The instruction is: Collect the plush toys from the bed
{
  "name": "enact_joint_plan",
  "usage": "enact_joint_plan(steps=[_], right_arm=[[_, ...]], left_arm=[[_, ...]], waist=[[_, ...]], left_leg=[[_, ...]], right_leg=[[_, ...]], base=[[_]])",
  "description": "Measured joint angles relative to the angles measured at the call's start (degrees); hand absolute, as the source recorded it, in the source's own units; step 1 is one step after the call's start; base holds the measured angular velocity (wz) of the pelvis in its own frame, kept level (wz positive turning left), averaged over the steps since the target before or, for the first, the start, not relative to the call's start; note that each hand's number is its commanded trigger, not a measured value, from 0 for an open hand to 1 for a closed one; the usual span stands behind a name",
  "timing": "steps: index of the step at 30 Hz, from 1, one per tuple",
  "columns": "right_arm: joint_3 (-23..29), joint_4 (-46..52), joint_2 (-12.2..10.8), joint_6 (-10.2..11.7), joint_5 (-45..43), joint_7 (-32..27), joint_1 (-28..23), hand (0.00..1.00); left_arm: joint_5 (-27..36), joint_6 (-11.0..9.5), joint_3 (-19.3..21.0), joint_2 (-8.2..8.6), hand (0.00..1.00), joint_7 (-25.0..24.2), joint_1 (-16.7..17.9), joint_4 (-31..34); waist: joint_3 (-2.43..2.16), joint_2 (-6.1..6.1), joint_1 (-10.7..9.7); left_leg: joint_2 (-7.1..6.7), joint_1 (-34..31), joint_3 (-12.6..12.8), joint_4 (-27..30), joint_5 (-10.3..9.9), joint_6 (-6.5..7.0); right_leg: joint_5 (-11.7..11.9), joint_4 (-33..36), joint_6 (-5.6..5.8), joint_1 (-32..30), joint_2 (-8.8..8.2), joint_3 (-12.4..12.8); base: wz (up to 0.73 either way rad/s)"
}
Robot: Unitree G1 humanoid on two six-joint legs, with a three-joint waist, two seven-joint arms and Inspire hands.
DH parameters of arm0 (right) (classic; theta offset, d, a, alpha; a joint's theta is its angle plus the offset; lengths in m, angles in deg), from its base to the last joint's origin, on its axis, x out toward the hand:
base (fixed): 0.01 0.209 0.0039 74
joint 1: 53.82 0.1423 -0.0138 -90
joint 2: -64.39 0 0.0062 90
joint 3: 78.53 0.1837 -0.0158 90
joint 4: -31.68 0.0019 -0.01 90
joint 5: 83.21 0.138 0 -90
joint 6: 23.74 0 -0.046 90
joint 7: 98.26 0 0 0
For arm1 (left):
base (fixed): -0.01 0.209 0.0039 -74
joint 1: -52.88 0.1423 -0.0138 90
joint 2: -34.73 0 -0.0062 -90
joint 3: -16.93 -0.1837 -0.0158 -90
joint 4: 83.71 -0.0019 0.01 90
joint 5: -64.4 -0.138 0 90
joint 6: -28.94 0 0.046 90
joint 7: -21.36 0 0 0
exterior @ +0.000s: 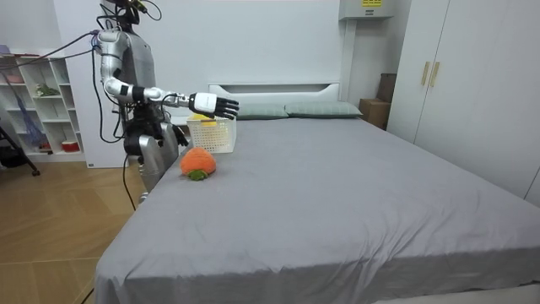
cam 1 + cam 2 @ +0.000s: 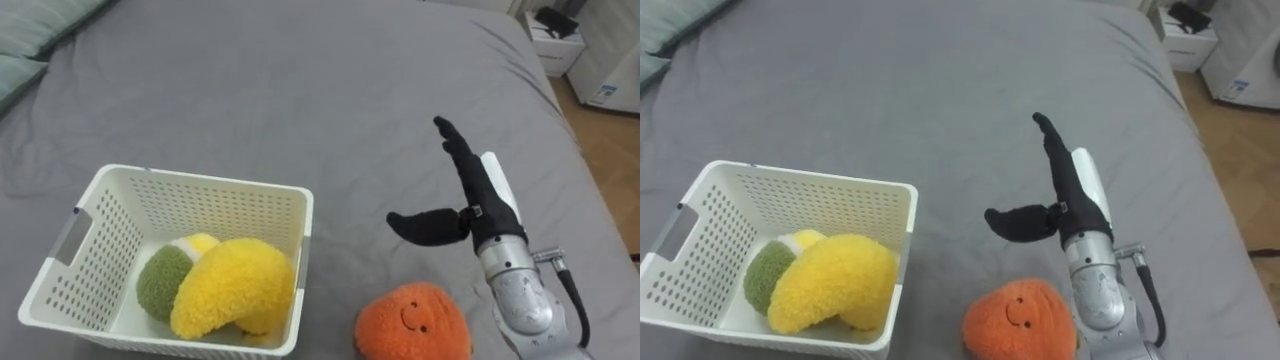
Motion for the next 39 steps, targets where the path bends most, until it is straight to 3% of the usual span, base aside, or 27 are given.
enact_joint_plan(steps=[4,9,18,39], right_arm=[[-0.7,-2.7,0.0,0.0,-0.1,1.7,-1.5,0.00],[-3.2,-6.0,-0.1,-1.5,-4.0,5.9,-2.8,0.00],[-3.2,-14.1,-0.4,-1.4,-7.5,7.6,-3.5,0.00],[-3.3,-19.7,1.4,0.1,-11.8,9.1,-4.1,0.00]], left_arm=[[0.0,0.3,-0.7,-0.05,0.00,0.1,-0.3,0.0],[0.0,1.9,-2.5,-0.02,0.00,-0.4,-1.0,0.7],[0.7,1.9,-2.7,-0.19,0.00,-0.4,-2.1,1.1],[0.5,2.0,-3.1,-1.26,0.00,-1.4,-2.3,1.4]], waist=[[-0.03,0.29,-0.2],[-0.14,1.05,-0.7],[-0.04,1.31,-2.0],[0.08,1.44,-1.7]], left_leg=[[-0.03,-0.9,0.0,0.0,0.0,0.03],[-0.03,-2.4,-0.2,0.2,0.0,0.04],[-0.10,-4.7,-1.4,1.8,-0.2,0.19],[-0.08,-5.3,-1.6,1.8,-0.2,0.18]], right_leg=[[0.0,0.0,0.01,-0.9,-0.03,0.0],[0.0,0.1,0.02,-2.1,-0.07,-0.3],[0.1,0.2,0.05,-3.2,-0.25,-1.4],[0.1,0.1,0.06,-3.9,-0.20,-1.5]], base=[[0.00],[0.01],[0.08],[0.00]])
